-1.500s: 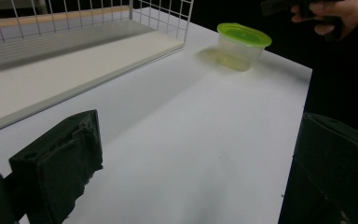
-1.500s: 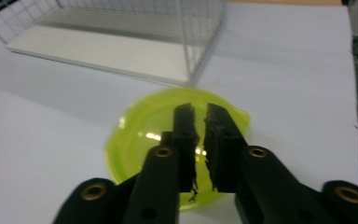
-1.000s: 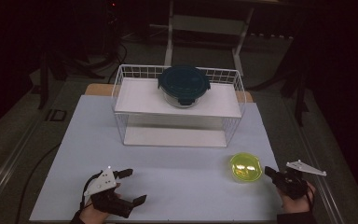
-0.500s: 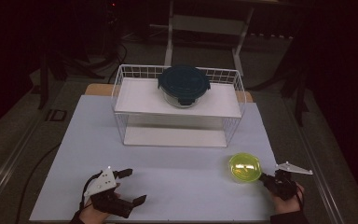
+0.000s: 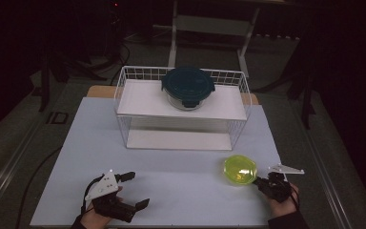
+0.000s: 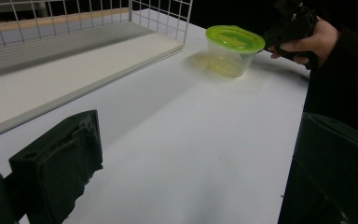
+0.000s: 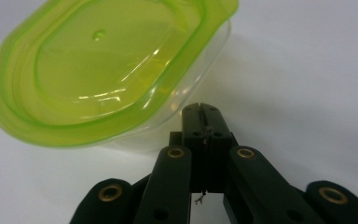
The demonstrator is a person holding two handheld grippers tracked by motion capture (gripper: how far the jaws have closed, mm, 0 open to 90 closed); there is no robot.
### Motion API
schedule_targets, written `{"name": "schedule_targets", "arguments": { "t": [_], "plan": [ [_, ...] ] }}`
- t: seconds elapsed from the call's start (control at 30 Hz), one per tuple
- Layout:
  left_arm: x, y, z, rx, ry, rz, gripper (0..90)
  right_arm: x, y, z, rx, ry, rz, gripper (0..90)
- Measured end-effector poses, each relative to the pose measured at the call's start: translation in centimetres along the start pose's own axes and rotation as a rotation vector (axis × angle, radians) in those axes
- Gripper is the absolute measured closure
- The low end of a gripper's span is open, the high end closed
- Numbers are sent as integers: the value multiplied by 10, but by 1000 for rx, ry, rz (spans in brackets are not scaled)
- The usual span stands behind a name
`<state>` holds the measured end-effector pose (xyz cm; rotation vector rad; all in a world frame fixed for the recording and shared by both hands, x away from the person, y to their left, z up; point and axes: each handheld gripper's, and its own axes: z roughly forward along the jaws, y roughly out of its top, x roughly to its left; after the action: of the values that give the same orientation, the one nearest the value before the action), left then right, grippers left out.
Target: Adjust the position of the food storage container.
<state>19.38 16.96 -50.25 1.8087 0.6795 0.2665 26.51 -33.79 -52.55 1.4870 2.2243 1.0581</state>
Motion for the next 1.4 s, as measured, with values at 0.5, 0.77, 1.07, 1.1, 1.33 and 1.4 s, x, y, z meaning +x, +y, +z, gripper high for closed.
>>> {"name": "schedule_targets", "arguments": {
  "t": [0.5,0.77,1.07,1.1,1.33,1.4],
  "plan": [
    [0,0,0,-1,-3,0,6,2,4,7,12,16,7,898],
    [0,0,0,-1,-6,0,5,12,11,15,24,47,-15,898],
    [-1,0,-1,-1,-6,-1,5,28,23,30,43,86,-42,898],
    [-1,0,-1,-2,-7,-1,5,30,25,31,45,90,-46,898],
    [0,0,-2,-6,-6,3,5,46,32,44,60,113,-88,898],
    [0,0,-3,-4,-6,2,5,48,33,45,61,113,-94,897]
  ]
}}
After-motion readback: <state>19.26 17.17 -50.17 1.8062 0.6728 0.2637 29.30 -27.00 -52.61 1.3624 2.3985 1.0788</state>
